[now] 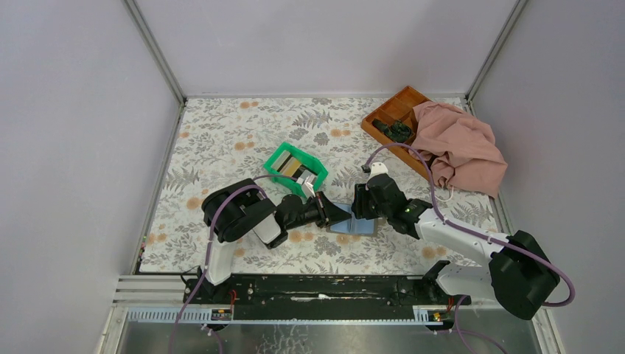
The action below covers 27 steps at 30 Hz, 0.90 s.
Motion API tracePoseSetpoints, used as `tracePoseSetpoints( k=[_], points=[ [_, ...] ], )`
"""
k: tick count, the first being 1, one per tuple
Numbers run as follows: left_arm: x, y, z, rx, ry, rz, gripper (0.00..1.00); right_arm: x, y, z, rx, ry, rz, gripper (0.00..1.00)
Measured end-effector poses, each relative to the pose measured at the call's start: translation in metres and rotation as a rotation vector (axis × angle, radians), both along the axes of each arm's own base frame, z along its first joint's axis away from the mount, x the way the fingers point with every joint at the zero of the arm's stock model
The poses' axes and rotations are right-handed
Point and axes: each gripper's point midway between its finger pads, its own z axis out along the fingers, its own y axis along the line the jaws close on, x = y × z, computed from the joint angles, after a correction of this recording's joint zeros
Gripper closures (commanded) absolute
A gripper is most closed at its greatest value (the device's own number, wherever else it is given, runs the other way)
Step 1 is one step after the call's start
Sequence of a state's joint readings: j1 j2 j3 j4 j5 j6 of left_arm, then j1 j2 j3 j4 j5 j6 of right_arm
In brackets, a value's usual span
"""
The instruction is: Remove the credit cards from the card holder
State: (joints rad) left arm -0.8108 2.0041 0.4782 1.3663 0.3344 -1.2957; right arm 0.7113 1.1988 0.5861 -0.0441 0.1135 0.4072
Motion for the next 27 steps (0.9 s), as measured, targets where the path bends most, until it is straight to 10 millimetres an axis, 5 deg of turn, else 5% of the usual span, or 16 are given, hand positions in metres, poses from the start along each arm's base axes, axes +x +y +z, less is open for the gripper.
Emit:
tracePoseSetpoints(
  k=[27],
  points=[
    [-0.0021, 0.0022, -0.0009, -0.013, 0.007, 0.003, 0.80, 0.0005, -0.0003, -0.0025, -0.009, 0.002, 0.005, 0.52]
  ],
)
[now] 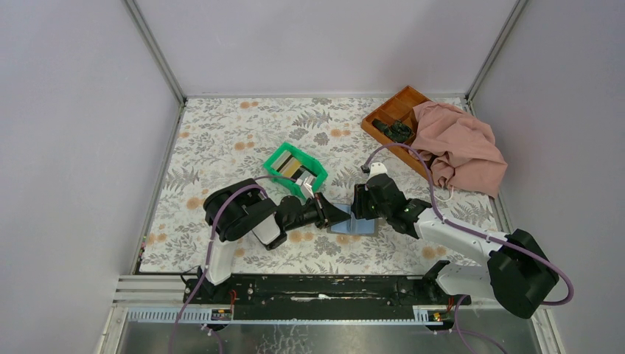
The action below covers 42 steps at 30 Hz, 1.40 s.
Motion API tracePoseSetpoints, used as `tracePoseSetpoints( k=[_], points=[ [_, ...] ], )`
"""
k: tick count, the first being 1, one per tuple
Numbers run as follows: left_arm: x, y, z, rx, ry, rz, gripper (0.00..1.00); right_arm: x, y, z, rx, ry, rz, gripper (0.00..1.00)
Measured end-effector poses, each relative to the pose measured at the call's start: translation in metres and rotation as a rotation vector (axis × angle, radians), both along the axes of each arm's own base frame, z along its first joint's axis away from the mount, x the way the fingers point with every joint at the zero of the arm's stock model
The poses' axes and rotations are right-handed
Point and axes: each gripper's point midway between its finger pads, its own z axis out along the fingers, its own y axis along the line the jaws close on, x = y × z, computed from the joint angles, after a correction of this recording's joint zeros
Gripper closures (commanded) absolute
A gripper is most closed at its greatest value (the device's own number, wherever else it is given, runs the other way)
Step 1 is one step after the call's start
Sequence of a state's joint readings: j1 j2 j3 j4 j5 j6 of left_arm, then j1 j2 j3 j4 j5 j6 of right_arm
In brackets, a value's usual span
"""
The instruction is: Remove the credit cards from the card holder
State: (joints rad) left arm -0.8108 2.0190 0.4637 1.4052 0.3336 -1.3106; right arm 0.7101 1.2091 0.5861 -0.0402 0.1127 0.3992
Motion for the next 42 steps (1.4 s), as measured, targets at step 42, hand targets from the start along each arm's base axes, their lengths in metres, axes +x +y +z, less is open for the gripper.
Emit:
tracePoseSetpoints(
  k=[42],
  points=[
    [0.000, 0.004, -0.008, 0.011, 0.006, 0.006, 0.81, -0.008, -0.021, -0.004, -0.044, 0.007, -0.037, 0.54]
  ],
)
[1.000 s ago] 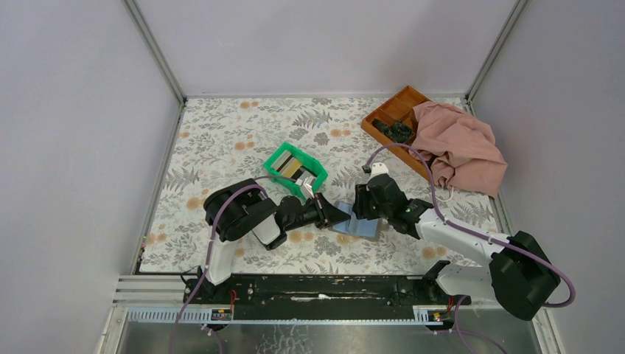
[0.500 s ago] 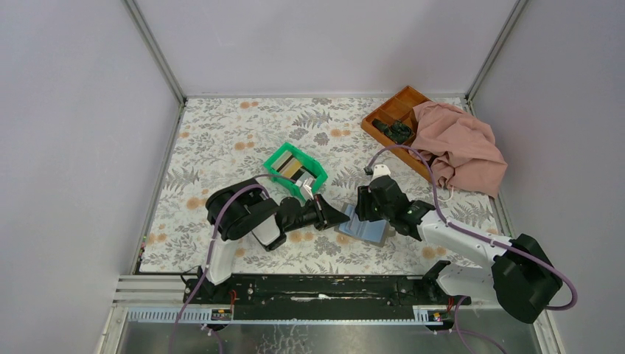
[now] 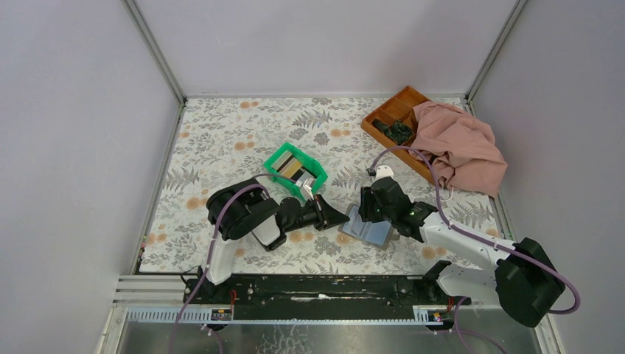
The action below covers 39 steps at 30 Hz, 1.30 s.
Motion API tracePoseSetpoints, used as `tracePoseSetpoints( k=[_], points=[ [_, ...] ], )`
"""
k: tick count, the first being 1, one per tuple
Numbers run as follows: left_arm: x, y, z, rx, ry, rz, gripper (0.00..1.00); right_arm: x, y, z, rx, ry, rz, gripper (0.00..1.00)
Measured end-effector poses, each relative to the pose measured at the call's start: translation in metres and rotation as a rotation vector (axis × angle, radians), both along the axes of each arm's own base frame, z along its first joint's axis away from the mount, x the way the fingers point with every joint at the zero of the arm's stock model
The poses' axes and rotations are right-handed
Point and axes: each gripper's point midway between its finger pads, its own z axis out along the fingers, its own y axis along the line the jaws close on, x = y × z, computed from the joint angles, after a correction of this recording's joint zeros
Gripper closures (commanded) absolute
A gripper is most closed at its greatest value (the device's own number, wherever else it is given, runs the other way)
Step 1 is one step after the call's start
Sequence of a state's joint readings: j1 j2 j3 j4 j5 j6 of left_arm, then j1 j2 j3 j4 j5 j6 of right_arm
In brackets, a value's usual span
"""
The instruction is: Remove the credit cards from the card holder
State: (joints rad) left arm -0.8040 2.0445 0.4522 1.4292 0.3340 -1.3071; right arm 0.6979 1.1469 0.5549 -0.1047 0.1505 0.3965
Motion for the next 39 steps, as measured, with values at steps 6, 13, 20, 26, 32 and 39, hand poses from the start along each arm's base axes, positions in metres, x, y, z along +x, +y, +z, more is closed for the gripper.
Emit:
tracePoseSetpoints(
  k=[6, 13, 20, 26, 32, 39],
  points=[
    [0.003, -0.002, -0.014, 0.072, 0.012, -0.007, 0.81, -0.002, -0.006, 0.000, -0.012, -0.001, -0.012, 0.55],
    [0.012, -0.012, -0.027, 0.259, -0.002, -0.020, 0.81, -0.005, -0.010, -0.001, -0.014, -0.001, -0.018, 0.55],
    [0.012, -0.032, -0.019, 0.346, -0.072, -0.073, 0.81, -0.007, -0.012, -0.003, -0.014, 0.001, -0.019, 0.55],
    [-0.005, -0.034, -0.031, 0.405, -0.062, -0.121, 0.81, -0.007, -0.014, -0.003, -0.014, 0.000, -0.023, 0.55],
    [-0.011, -0.038, -0.031, 0.407, -0.066, -0.139, 0.81, -0.007, -0.015, -0.003, -0.012, 0.002, -0.028, 0.55],
    [-0.014, -0.039, -0.031, 0.403, -0.064, -0.151, 0.81, -0.008, -0.016, -0.004, 0.003, 0.019, -0.055, 0.70]
  ],
)
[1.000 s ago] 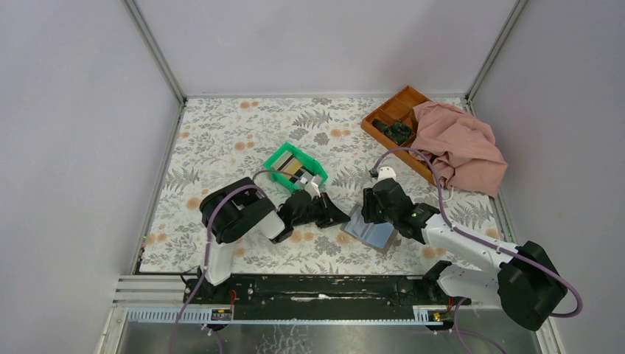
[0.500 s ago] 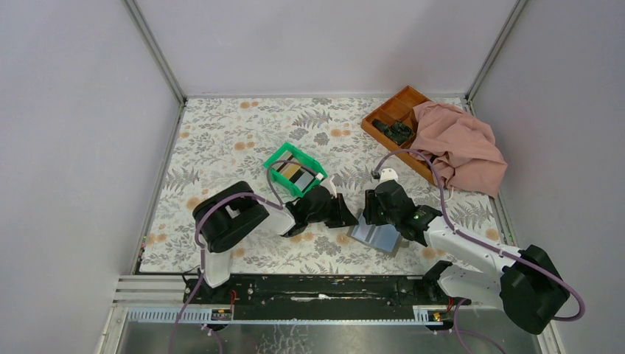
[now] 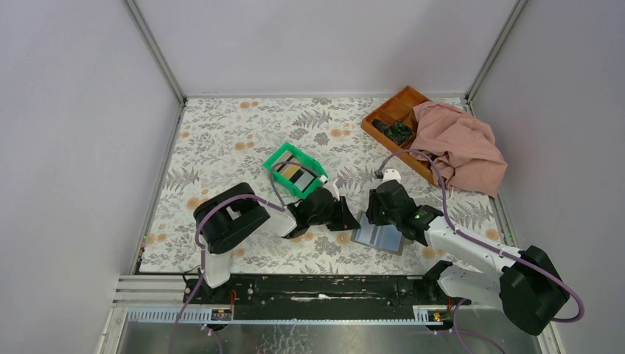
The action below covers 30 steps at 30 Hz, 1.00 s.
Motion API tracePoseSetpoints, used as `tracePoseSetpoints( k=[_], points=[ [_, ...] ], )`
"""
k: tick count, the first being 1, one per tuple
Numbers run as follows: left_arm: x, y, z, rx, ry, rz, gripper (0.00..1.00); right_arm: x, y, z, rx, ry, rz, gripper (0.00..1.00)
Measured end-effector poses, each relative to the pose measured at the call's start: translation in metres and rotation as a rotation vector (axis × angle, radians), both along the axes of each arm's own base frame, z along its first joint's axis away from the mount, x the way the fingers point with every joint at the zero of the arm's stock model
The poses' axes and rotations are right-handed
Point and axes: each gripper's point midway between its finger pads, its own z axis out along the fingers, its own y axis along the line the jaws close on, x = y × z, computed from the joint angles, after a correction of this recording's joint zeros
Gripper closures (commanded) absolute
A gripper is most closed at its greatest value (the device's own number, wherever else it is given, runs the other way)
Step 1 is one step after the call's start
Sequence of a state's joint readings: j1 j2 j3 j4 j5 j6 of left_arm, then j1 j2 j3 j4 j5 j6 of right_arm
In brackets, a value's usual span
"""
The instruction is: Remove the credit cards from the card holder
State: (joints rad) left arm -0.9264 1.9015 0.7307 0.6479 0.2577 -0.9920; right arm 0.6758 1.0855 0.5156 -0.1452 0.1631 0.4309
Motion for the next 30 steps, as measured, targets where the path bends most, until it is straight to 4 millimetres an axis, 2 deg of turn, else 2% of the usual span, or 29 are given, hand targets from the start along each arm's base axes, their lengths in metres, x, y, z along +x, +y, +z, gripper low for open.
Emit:
tracePoseSetpoints(
  k=[6, 9, 16, 22, 30],
  points=[
    [-0.004, -0.002, 0.001, -0.007, 0.004, -0.016, 0.81, -0.006, -0.001, -0.009, 0.037, 0.051, -0.042, 0.76],
    [-0.006, -0.002, 0.002, -0.011, 0.009, -0.027, 0.82, -0.011, -0.004, -0.015, 0.041, 0.079, -0.072, 0.84],
    [-0.012, -0.003, 0.003, -0.021, 0.022, -0.059, 0.82, -0.031, -0.026, -0.026, 0.045, 0.125, -0.189, 0.89],
    [-0.017, -0.004, 0.004, -0.028, 0.029, -0.087, 0.82, -0.046, -0.039, -0.043, 0.036, 0.187, -0.270, 0.92],
    [-0.022, -0.005, 0.005, -0.034, 0.030, -0.119, 0.82, -0.044, -0.042, -0.048, 0.031, 0.200, -0.336, 0.95]
  ],
)
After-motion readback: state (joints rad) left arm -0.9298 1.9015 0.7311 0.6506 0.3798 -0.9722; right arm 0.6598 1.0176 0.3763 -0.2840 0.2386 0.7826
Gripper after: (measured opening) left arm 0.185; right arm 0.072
